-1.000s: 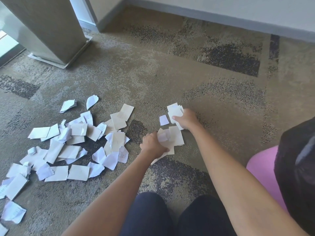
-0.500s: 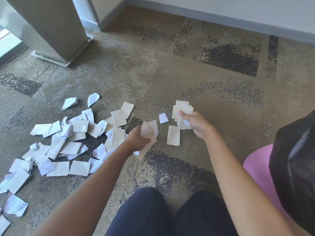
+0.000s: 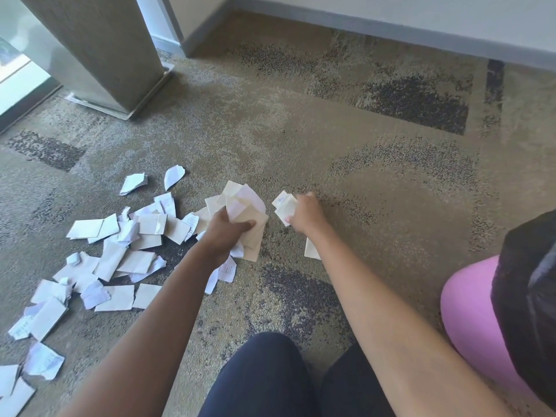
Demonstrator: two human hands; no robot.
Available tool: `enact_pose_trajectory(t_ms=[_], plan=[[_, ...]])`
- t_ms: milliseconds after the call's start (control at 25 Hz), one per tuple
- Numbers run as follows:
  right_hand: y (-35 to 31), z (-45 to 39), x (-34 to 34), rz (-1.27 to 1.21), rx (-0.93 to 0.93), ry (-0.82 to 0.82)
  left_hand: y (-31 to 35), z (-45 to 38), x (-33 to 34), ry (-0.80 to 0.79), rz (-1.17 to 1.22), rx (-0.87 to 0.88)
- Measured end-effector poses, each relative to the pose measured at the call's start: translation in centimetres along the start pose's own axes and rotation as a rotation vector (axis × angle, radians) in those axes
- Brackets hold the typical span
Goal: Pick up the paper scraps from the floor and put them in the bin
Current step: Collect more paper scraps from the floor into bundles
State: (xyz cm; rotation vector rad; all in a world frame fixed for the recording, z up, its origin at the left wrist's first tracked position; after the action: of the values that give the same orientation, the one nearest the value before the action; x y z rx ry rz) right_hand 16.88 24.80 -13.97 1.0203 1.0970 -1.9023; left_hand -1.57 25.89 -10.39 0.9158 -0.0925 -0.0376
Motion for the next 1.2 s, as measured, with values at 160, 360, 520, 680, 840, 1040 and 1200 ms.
enact_pose_trajectory(t_ms=[160, 360, 520, 680, 840, 1040, 1200], plan=[[0.7, 0.5, -0.6, -0.141, 0.133, -0.017, -0.3, -0.1, -0.2, -0.011, 0.035, 0.014], [2.4, 4.1, 0.3, -0.009, 0.342, 0.008, -1.1, 1.2, 0.2, -0.017, 0.056, 0.009], [2.2, 6.2, 2.0, -0.080, 0.404, -0.033, -1.4, 3.1, 1.3, -0.059, 0.063, -0.012], [2.4, 7.9, 2.0, -0.114, 0.395, 0.009, -0.2, 5.0, 2.2, -0.092, 0.093, 0.009], [3.2, 10.1, 1.5, -0.278, 0.454, -0.091, 0.7, 7.2, 1.2, -0.069, 0.067, 0.017], [3.8, 14.0, -2.4, -0.544, 0.436, 0.009, 1.9, 10.9, 1.5, -0.013, 0.143, 0.049], [4.0, 17.3, -8.2, -0.669, 0.303, 0.236, 3.6, 14.8, 6.3, -0.060, 0.173, 0.094]])
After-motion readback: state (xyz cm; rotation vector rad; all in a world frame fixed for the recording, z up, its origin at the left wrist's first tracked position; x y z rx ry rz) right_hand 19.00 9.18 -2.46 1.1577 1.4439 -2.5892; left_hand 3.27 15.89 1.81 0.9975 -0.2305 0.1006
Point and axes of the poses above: each hand's wrist, its own z-axis away from the middle knuckle, its own x-axis out of the palm, y = z × x, the point moved 1 cm from there along -z, towards the middle knuckle, and after that the axes turned 11 degrees about z, right-handed, at the moved point
